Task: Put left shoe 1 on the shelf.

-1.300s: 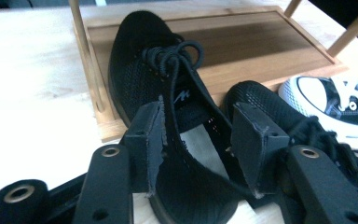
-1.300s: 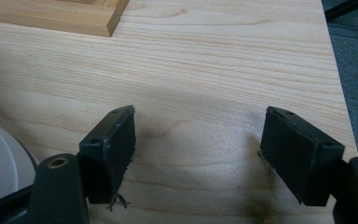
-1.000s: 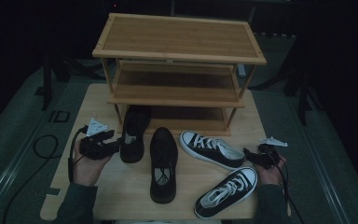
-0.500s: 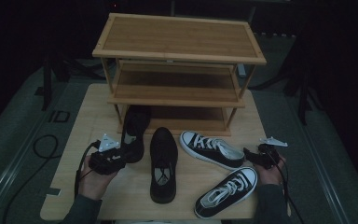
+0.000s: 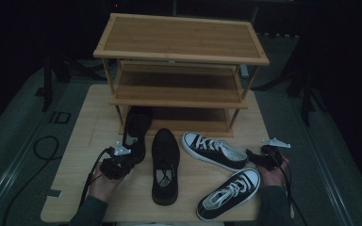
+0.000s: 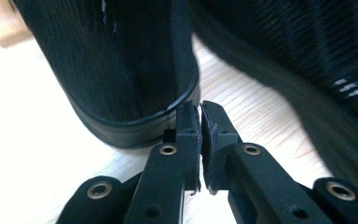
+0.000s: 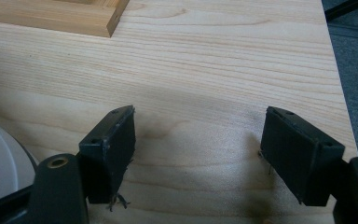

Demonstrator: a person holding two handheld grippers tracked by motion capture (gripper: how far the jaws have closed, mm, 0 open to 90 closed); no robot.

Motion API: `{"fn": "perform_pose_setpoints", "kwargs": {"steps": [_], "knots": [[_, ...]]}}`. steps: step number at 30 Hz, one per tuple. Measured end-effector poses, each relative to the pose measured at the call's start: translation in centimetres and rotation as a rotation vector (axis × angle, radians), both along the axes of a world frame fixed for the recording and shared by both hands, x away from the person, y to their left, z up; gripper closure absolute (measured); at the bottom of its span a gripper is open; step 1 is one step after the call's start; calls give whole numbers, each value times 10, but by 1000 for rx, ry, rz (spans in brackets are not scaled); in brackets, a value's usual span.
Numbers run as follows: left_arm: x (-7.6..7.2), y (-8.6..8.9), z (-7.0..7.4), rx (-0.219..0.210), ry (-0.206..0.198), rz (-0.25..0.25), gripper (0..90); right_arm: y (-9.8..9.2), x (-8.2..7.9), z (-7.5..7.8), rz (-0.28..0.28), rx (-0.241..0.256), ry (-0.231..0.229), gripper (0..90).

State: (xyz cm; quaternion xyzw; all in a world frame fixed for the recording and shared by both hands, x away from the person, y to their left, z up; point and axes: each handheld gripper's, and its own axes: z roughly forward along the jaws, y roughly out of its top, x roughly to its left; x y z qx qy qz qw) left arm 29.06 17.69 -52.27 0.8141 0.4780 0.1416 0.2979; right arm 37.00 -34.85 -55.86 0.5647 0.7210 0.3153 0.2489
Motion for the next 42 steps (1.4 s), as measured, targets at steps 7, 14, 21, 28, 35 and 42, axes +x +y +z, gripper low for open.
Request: {"fn": "perform_pose_setpoints", "kwargs": {"steps": [7,14,21,28,35,42], "knots": [[4,4,-6,34,25,28,894,0,0,0,0,0,0,260],[8,20,-6,43,22,89,882,0,0,0,0,0,0,261],[12,19,-1,43,-1,77,881,0,0,0,0,0,-2,260],[25,9,4,64,-23,64,882,0,0,0,0,0,-2,260],[31,8,7,86,-39,77,882,0,0,0,0,0,-1,260],[34,1,7,103,-42,51,863,0,0,0,0,0,-1,260]]}}
